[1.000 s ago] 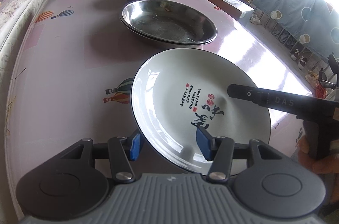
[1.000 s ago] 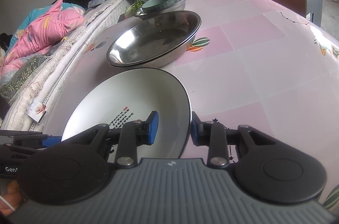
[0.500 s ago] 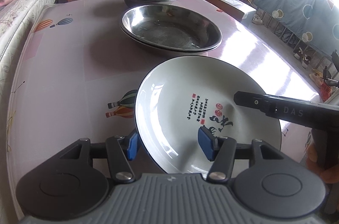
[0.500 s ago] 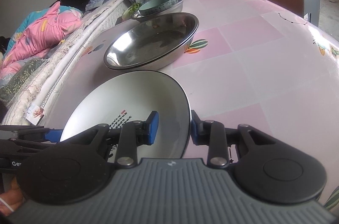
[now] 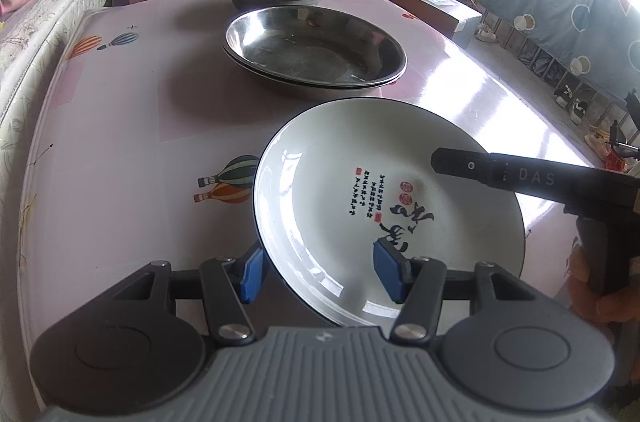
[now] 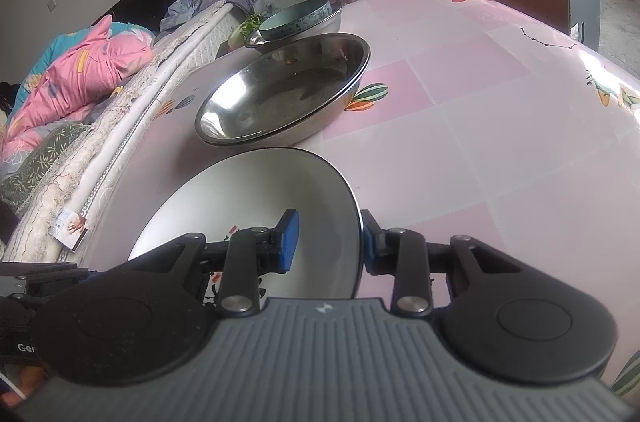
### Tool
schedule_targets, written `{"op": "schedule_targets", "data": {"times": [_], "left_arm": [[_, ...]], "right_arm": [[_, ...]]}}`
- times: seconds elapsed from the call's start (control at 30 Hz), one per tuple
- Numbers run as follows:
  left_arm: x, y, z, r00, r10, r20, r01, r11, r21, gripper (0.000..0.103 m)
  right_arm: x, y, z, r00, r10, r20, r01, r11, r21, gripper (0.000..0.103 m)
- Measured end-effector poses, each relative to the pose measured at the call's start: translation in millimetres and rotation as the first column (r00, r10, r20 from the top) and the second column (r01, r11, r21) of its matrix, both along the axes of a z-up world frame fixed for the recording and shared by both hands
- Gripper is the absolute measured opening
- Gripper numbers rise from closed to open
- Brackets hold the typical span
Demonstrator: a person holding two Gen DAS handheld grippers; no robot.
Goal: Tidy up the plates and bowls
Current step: 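Hold the white plate between both tools and raise it above the table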
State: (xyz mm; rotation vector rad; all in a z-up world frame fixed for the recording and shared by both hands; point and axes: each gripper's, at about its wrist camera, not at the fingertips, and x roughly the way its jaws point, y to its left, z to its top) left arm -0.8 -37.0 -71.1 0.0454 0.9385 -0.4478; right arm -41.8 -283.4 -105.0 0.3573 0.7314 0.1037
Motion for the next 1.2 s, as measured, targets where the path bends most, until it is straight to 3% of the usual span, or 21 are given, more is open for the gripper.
{"op": "schedule_targets", "data": {"times": [0.23, 0.43, 0.6, 0.93, 1.2], "left_arm": [[-4.7, -3.3, 0.6, 1.000, -0.020, 0.004, 0.020, 1.000, 0.005, 0.057], [-3.4, -12.3, -2.9, 0.998, -0.044, 0.033, 0.042, 0.996, 0.077, 0.057], [-0.1, -13.3, -4.0, 0.998, -0.053, 0.026, 0.051, 0.996, 0.080, 0.060], [8.9, -18.7, -6.6, 0.998, -0.063, 0.011, 0.062, 0.995, 0.076, 0.071], [13.0, -21.0, -6.7, 0.998, -0.058, 0.012, 0.056, 0.995, 0.077, 0.075]], "right_arm": [[-7.3, -0.3, -1.5, 1.000, -0.001, 0.000, 0.001, 0.999, -0.048, 0.032], [-11.0, 3.5, -2.2, 1.000, 0.022, 0.011, -0.021, 0.995, -0.097, 0.030], [-20.0, 8.1, -2.0, 0.998, 0.057, 0.018, -0.054, 0.986, -0.160, 0.029], [-35.3, 5.8, -4.8, 0.996, 0.083, 0.037, -0.077, 0.987, -0.144, 0.031], [-34.2, 6.6, -6.6, 0.996, 0.079, 0.051, -0.071, 0.987, -0.144, 0.032]]}}
